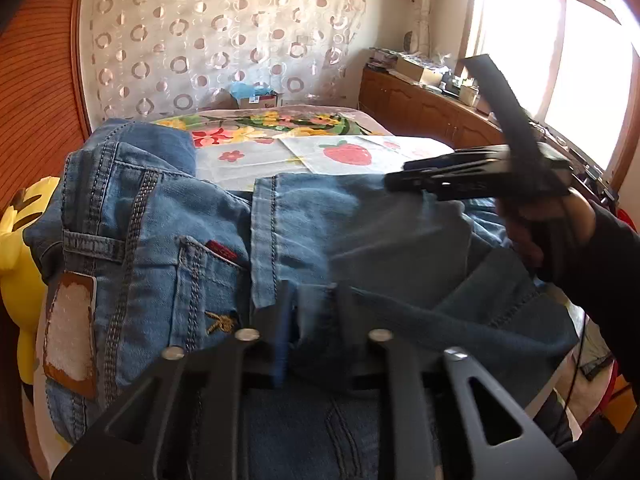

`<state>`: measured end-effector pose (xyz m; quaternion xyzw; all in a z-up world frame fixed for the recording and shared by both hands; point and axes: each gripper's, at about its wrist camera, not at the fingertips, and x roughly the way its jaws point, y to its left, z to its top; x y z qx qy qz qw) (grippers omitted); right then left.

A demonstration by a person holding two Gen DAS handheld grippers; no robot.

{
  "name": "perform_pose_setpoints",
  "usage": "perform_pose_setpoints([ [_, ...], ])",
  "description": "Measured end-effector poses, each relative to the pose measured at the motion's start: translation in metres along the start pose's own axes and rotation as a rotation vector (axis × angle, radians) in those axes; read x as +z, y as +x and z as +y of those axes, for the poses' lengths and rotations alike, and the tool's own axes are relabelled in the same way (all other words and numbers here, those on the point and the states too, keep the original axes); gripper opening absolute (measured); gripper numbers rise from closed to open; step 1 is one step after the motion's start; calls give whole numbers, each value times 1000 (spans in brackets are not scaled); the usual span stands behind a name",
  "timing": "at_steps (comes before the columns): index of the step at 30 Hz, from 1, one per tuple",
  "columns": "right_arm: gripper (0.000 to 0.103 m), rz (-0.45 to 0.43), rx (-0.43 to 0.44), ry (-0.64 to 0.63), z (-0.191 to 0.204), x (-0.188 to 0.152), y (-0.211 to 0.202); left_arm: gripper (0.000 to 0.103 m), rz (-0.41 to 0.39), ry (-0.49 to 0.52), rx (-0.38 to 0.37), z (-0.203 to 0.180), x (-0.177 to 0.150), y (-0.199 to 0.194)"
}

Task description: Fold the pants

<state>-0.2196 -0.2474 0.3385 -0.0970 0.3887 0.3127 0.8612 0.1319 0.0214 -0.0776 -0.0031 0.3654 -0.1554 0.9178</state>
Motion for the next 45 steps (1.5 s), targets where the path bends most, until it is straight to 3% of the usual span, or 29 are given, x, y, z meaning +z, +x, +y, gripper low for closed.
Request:
perform_pose_setpoints([
  [3, 49, 38, 24, 28, -4, 2, 13, 10, -17, 15, -7, -6, -3, -10],
  [4, 40, 39, 43, 42, -4, 1, 13, 7, -22, 19, -10, -7, -4, -14],
  [6, 11, 13, 90, 45, -2, 2, 6, 6, -53, 19, -5, -9, -6, -28],
  [7, 5, -9, 102, 47, 1, 3, 1, 6, -66, 17, -6, -9, -7, -34],
  [9, 3, -68, 119, 30, 12, 6, -18, 5, -112, 11, -16, -8, -7, -55],
  [16, 3, -265, 124, -44, 66, 42, -78, 5, -231, -5, 4, 4, -6, -118],
  [21, 3, -326, 128, -85, 103, 66, -85, 5, -297, -37, 76, 32, -10, -157],
  [24, 3, -295, 101, -99, 125, 72, -66, 5, -281, -52, 132, 52, -14, -159],
  [26, 3, -225, 60, -104, 124, 71, -41, 5, -218, -53, 133, 63, -22, -149],
  [30, 26, -125, 28, -111, 137, 62, -24, 8, -151, -87, 170, 77, -37, -132],
  [31, 29, -127, 27, -111, 137, 60, -27, 19, -144, -90, 174, 78, -39, -130],
  [37, 37, -163, 10, -64, 128, 33, -67, 52, -134, -104, 191, 76, -39, -122],
  [40, 37, -162, -6, -44, 125, 6, -85, 52, -135, -99, 186, 71, -36, -115],
  [45, 37, -153, 16, -26, 139, -41, -114, 52, -68, -74, 229, 68, -37, -85],
])
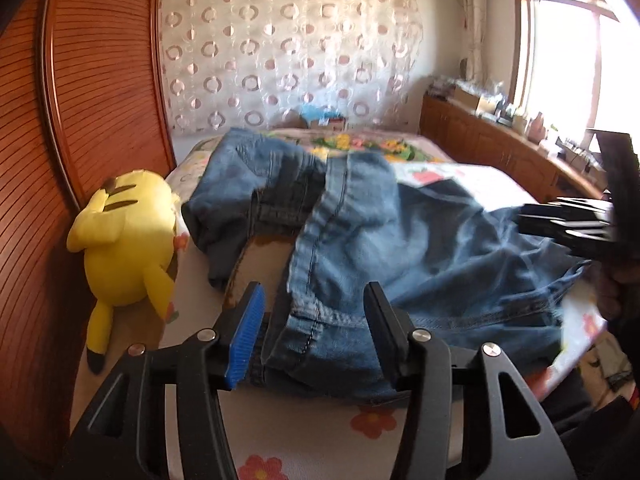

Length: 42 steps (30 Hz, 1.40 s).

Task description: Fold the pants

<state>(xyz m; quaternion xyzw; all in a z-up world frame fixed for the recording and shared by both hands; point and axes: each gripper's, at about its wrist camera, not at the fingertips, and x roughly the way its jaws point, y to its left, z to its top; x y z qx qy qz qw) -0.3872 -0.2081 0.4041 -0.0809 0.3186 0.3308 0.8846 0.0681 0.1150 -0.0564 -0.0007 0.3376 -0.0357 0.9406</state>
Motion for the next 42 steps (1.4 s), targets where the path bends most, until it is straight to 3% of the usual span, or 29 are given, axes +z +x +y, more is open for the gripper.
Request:
perform_pose_setpoints([
  [8, 37, 51, 22, 32, 12, -32, -23, 52, 69, -13, 8, 2, -16, 19],
  [11, 37, 73, 44, 38, 13, -44, -24, 52, 79, -11, 8, 2, -20, 21],
  [13, 31, 90, 45, 41, 13, -48, -22, 52, 84, -11, 6, 3, -21, 22],
  [18, 31, 113, 34, 50, 11, -60, -22, 52, 79, -8, 3, 2, -19, 21],
  [26, 31, 64, 21, 91, 1, -56, -32, 52, -10, 17, -13, -6, 19, 6],
  [28, 37, 54, 3, 94, -1, -58, -36, 52, -30, 28, -22, -9, 31, 5],
  [33, 40, 28, -26, 114, -8, -64, -47, 52, -33, 50, -33, -16, 59, 28],
  [38, 41, 13, -51, 134, -11, -70, -58, 40, 24, 20, -30, -8, 75, 66],
  [40, 41, 12, -61, 145, -16, -73, -62, 20, 51, 12, -37, -5, 75, 76],
  [42, 41, 12, -68, 162, -22, -77, -65, 13, 40, 19, -48, -6, 72, 73],
])
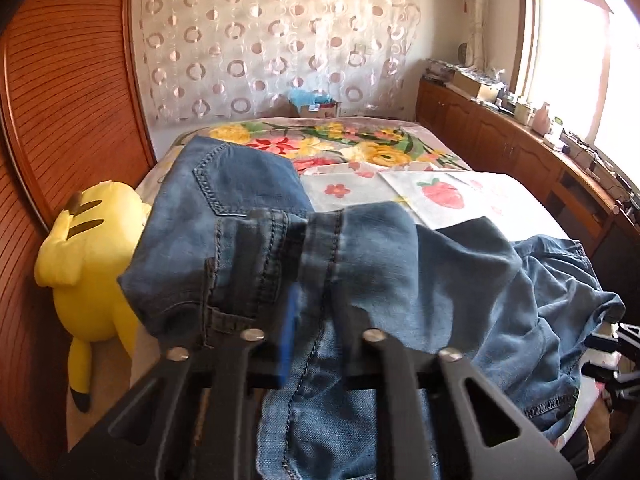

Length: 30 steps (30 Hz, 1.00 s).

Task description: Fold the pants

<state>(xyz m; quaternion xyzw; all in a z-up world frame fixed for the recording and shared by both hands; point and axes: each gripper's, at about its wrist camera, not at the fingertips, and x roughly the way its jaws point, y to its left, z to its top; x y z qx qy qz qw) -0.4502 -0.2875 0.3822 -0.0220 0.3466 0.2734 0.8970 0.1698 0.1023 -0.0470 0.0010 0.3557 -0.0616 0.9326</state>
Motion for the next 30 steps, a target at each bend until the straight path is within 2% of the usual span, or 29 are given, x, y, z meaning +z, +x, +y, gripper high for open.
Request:
perform_pose_setpoints([
  [6, 41, 3, -34, 72, -29, -11, -8, 10, -180, -59, 91, 9, 7, -58],
  [9, 41, -7, -51, 111, -43, -14, -16, 10, -164, -59, 118, 17, 13, -61],
  [15, 42, -38, -116, 164, -76, -19, -41, 14, -127, -52, 105, 17, 11, -57],
  [17, 44, -44, -141, 176, -86, -21, -51, 28, -119, -41, 97, 11, 11, -57],
  [18, 45, -48, -156, 183, -91, -22, -55, 42, -121, -33, 100, 8, 11, -58],
  [19, 46, -51, -169, 189, -95, -23, -59, 51, -127, -29, 99, 6, 10, -59],
  [20, 46, -53, -182, 197, -100, -25, -62, 52, -134, -21, 92, 2, 10, -60],
  [21, 46, -53, -194, 206, -105, -27, -65, 60, -128, -14, 74, -3, 9, -61],
  [22, 46, -52, -208, 213, -109, -29, -67, 76, -124, -10, 61, -6, 8, -61],
  [23, 46, -51, -220, 216, -112, -31, -68, 82, -123, -6, 46, -10, 7, -61],
  [30, 46, -48, -254, 251, -124, -41, -78, 82, -89, 75, -33, -59, -8, -53],
])
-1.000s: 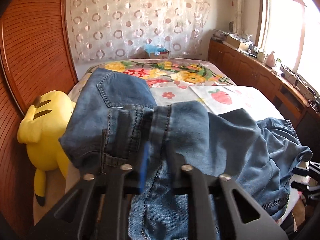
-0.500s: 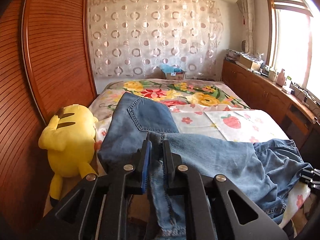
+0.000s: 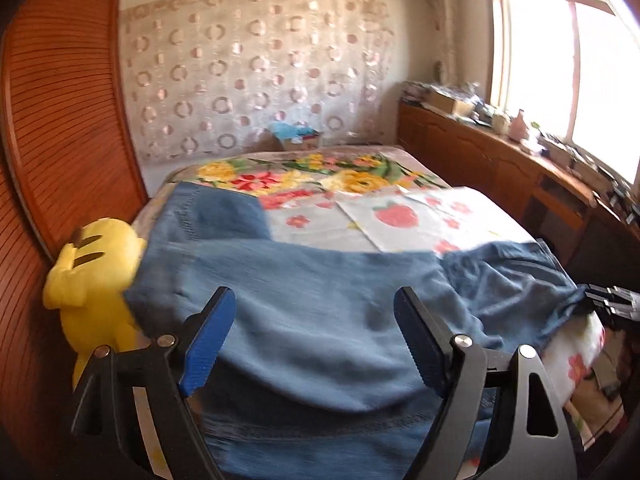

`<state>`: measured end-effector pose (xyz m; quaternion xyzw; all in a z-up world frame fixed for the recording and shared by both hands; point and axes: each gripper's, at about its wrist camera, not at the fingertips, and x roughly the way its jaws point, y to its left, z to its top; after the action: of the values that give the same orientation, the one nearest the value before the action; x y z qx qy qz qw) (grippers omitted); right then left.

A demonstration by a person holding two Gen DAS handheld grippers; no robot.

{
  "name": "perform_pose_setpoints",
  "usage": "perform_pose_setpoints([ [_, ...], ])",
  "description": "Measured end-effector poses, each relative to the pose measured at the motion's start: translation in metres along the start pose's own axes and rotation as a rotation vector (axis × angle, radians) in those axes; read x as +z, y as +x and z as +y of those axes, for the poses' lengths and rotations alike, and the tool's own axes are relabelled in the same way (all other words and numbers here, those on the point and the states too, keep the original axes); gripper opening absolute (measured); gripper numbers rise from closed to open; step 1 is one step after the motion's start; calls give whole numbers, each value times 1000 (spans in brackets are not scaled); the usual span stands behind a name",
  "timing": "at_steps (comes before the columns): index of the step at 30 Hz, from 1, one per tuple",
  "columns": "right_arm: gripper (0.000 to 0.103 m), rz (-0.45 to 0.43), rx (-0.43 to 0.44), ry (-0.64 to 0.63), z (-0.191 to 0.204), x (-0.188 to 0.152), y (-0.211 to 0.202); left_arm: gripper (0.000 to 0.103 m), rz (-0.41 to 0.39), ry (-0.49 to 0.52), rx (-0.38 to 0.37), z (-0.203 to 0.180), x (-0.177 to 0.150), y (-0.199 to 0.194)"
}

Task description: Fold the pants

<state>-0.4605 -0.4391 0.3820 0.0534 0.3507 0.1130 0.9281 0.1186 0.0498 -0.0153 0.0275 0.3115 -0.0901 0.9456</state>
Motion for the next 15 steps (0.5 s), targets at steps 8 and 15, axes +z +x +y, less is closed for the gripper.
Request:
perform_pose_setpoints([
  [8, 46, -8, -38, -6, -9, 0, -7, 82, 61, 48, -101, -50, -21, 16],
  [15, 46, -5, -69, 20, -18, -1, -7, 82, 112, 75, -149, -77, -38, 29],
])
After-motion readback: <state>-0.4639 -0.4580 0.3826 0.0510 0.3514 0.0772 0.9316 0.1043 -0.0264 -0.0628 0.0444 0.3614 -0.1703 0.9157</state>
